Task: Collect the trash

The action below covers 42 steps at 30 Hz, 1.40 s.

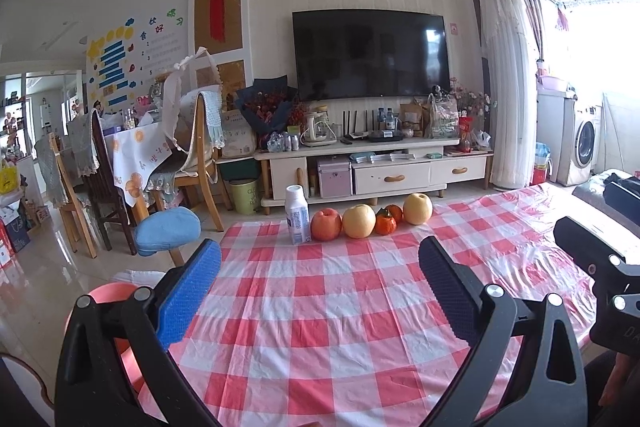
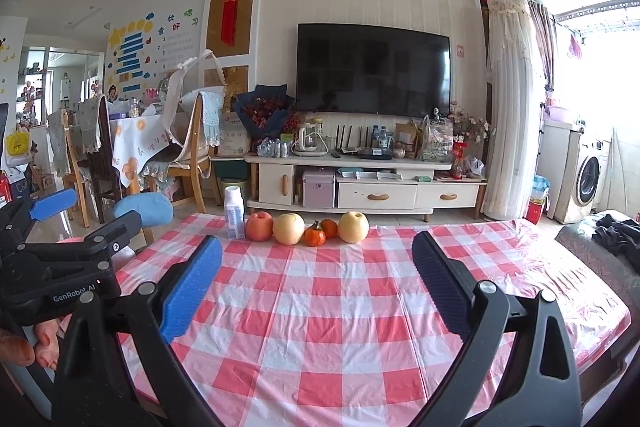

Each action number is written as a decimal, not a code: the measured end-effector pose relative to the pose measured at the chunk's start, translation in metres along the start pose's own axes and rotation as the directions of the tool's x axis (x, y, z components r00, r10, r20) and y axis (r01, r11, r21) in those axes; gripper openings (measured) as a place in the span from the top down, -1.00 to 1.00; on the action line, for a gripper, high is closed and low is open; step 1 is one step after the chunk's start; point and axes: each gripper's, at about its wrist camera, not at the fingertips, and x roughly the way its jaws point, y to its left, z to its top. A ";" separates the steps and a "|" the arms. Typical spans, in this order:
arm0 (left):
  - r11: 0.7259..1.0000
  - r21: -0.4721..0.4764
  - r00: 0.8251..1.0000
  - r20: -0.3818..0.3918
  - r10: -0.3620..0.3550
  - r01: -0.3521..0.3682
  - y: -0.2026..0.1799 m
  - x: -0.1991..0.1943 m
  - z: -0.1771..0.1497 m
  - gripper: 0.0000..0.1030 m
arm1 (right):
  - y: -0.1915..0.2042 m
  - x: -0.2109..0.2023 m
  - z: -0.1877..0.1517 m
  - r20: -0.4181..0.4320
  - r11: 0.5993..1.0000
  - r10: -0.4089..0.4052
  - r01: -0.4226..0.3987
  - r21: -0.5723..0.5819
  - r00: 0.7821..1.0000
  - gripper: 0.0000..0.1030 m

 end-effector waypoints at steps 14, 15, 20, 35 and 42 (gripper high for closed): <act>1.000 0.013 1.000 -0.023 -0.015 0.016 -0.008 0.022 -0.012 -0.90 | -0.009 0.024 -0.012 -0.057 1.000 0.009 -0.008 0.017 0.998 -0.92; 1.000 0.016 1.000 -0.025 -0.019 0.020 -0.009 0.024 -0.013 -0.90 | -0.010 0.025 -0.013 -0.060 1.000 0.009 -0.008 0.018 0.998 -0.92; 0.999 0.025 0.999 -0.040 -0.023 0.024 -0.012 0.033 -0.017 -0.90 | -0.013 0.031 -0.017 -0.070 1.000 0.008 -0.006 0.024 0.997 -0.92; 0.998 0.036 0.982 -0.185 -0.043 0.050 -0.041 0.110 -0.044 -0.90 | -0.047 0.108 -0.038 -0.238 0.993 0.051 -0.023 0.118 0.970 -0.92; 0.999 -0.045 0.913 -0.407 -0.007 -0.012 -0.057 0.204 -0.080 -0.90 | -0.080 0.211 -0.070 -0.447 0.990 0.039 0.026 0.139 0.894 -0.92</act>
